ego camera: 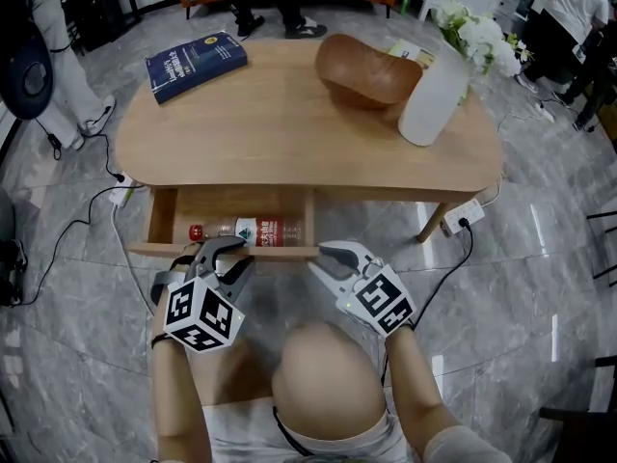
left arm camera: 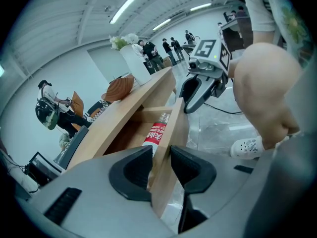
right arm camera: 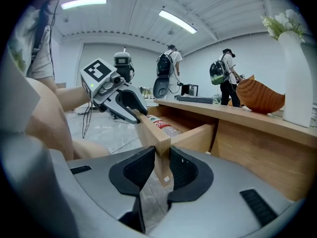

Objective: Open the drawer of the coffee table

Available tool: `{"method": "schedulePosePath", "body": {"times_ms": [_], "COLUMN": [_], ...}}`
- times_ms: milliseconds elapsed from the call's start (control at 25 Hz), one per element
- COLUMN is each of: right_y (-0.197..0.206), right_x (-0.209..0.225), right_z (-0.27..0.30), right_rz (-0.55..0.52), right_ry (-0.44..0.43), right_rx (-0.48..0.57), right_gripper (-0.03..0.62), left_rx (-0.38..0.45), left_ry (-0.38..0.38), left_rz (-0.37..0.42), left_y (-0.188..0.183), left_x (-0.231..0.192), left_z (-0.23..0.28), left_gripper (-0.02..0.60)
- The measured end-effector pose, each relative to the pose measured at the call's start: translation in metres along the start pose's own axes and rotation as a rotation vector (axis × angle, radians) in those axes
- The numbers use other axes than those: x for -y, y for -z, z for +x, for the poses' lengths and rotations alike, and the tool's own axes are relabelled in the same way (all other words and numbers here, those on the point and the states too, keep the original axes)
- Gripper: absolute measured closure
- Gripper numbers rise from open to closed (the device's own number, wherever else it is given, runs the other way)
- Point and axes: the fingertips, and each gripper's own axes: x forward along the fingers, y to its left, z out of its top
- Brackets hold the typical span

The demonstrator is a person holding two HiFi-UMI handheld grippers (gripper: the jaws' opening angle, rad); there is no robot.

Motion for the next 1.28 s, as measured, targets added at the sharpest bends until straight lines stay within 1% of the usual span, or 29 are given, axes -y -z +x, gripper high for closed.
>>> {"method": "schedulePosePath", "body": {"times_ms": [560,1000,1280], "right_y": [0.004,0.005,0.008], "right_x": [-0.011,-0.016,-0.02], "right_z": [-0.007,-0.009,-0.011], "right_rz": [0.02,0.032,0.033], "right_ry": [-0.032,-0.021,-0.021], "right_rx": [-0.001,-0.004,-0.016], "right_gripper": [0.496,0.496,0.494], "left_rx": [-0.02,0.018,0.032], "left_ry": [0.027,0.02,0.032], "left_rz": [0.025,0.007,-0.004], "left_y": [0.0,0.0,0.0], "left_x": [0.013,0.019,0.024], "left_z": [-0.006,-0.01,-0.011], "left_gripper": [0.46,0.462,0.462]}}
